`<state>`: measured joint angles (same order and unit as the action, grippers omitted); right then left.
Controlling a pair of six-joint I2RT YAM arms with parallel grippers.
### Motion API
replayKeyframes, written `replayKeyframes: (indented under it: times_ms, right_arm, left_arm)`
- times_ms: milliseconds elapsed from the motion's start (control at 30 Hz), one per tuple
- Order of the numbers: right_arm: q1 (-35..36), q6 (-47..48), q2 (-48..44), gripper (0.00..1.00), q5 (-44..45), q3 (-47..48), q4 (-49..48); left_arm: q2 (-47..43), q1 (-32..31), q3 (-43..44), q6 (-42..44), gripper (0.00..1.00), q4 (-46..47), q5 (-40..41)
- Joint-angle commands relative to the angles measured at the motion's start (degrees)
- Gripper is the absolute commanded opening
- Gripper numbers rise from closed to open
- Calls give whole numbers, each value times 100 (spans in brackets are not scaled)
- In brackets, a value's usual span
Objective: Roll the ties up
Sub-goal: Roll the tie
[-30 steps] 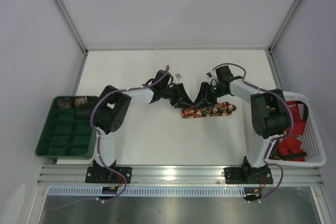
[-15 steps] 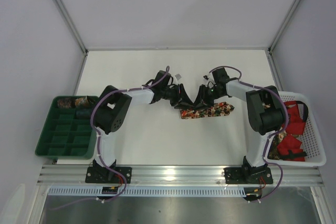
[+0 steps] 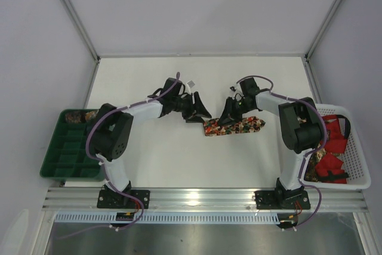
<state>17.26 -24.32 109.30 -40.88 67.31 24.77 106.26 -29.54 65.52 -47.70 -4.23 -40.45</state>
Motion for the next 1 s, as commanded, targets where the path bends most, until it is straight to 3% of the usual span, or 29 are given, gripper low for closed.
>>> replayKeyframes:
  times_ms: [0, 200, 467, 967]
  right_arm:
    - [41, 138, 39, 20, 203, 63, 1]
    - [85, 199, 48, 24, 318, 89, 71]
    - [129, 252, 22, 24, 449, 72, 124]
    - [182, 296, -93, 23, 634, 28, 159]
  left_arm:
    - [-281, 141, -442, 156, 58, 1, 90]
    - [-97, 150, -1075, -213, 54, 782, -59]
    - [272, 150, -1287, -950, 61, 2004, -218]
    - [879, -78, -611, -1189, 59, 1706, -253]
